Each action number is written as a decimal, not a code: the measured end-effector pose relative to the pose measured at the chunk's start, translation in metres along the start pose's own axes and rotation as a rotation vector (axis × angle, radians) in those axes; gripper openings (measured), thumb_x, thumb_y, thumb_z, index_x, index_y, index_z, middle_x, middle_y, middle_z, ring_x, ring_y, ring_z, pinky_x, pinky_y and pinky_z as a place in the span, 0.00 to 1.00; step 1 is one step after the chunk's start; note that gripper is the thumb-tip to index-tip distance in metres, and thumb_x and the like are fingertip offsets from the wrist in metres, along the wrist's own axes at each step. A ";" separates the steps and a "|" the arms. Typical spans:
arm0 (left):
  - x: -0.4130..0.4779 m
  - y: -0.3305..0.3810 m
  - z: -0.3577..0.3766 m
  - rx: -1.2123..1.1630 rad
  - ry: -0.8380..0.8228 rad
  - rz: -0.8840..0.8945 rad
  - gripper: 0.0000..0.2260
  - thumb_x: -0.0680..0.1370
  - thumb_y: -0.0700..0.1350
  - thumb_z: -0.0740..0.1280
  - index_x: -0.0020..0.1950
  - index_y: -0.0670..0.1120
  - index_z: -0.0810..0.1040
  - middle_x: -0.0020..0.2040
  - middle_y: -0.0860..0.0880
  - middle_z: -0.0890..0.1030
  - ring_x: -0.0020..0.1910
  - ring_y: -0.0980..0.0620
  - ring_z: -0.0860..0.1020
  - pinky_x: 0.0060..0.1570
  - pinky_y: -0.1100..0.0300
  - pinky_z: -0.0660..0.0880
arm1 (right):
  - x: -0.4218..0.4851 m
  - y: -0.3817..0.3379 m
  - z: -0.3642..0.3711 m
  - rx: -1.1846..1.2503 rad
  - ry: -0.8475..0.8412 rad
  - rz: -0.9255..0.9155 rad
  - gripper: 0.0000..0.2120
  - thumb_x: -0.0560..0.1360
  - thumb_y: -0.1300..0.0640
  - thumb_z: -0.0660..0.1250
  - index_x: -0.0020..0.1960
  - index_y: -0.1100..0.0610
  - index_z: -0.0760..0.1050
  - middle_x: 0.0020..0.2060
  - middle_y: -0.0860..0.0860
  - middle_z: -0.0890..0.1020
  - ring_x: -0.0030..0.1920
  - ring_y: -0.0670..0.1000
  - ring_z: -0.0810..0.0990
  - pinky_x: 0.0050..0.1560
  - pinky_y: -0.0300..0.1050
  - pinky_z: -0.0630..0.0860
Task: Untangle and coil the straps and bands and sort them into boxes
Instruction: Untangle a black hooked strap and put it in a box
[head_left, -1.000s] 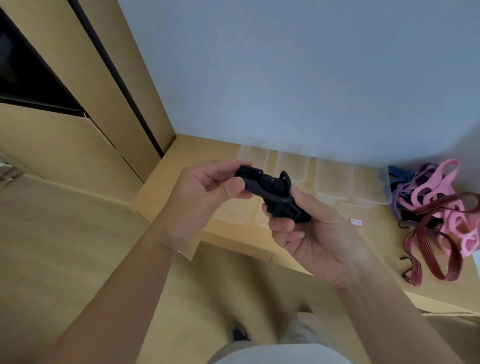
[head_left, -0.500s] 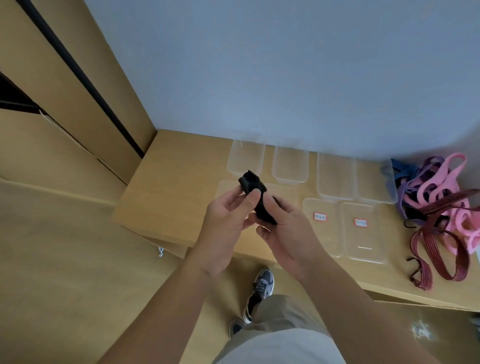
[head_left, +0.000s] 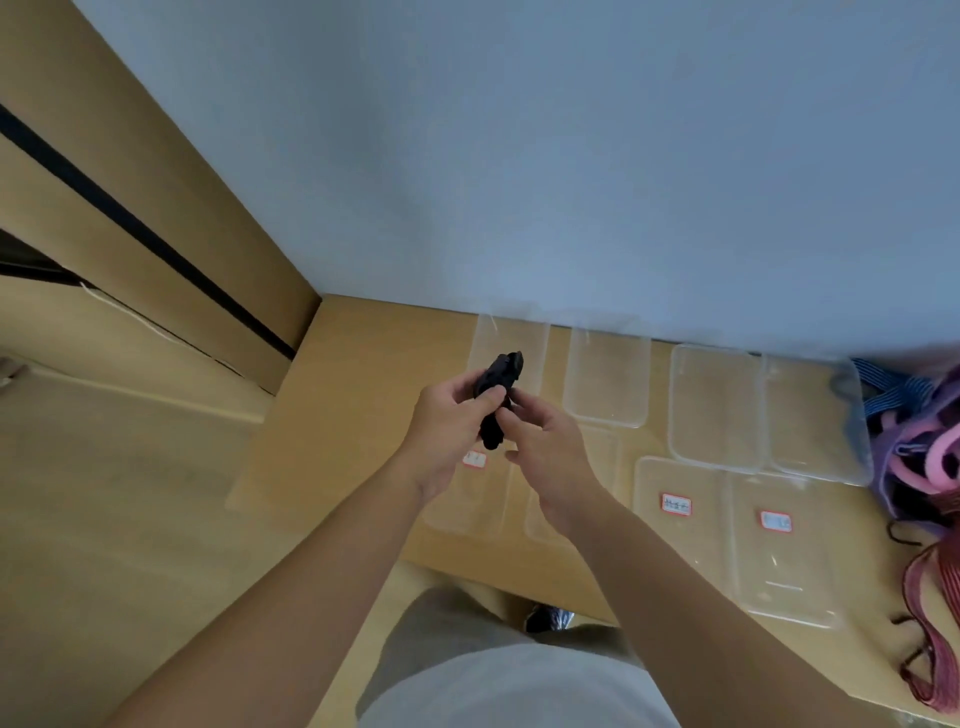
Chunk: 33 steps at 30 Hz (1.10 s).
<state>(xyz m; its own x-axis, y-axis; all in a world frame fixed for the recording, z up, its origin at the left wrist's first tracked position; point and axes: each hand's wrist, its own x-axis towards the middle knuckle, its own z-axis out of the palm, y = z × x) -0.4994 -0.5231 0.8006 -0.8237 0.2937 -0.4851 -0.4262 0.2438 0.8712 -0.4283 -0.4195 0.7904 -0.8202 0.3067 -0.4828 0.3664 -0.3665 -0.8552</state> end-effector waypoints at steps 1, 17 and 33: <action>0.010 0.001 0.001 0.004 0.004 -0.011 0.09 0.81 0.40 0.68 0.59 0.49 0.83 0.54 0.47 0.86 0.56 0.44 0.85 0.62 0.39 0.78 | 0.008 0.001 -0.001 0.001 0.023 0.010 0.14 0.81 0.59 0.66 0.54 0.39 0.80 0.49 0.43 0.85 0.54 0.46 0.84 0.58 0.46 0.79; 0.153 -0.007 -0.009 0.624 0.060 0.080 0.12 0.78 0.44 0.70 0.61 0.48 0.83 0.51 0.51 0.84 0.48 0.51 0.81 0.48 0.60 0.76 | 0.126 0.024 0.029 -0.214 0.419 0.056 0.16 0.75 0.54 0.71 0.61 0.50 0.72 0.46 0.40 0.80 0.44 0.43 0.81 0.41 0.43 0.77; 0.197 -0.026 -0.036 0.681 -0.113 0.207 0.17 0.79 0.40 0.68 0.67 0.48 0.79 0.47 0.48 0.82 0.45 0.42 0.83 0.48 0.49 0.81 | 0.174 0.032 0.072 -0.562 0.670 0.187 0.15 0.78 0.55 0.67 0.63 0.57 0.74 0.59 0.53 0.76 0.45 0.51 0.72 0.43 0.42 0.63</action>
<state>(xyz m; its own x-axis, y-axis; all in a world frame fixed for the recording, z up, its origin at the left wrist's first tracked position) -0.6643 -0.5052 0.6852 -0.8027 0.4812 -0.3524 0.0928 0.6844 0.7231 -0.5913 -0.4413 0.6927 -0.3612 0.7986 -0.4814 0.7737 -0.0315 -0.6327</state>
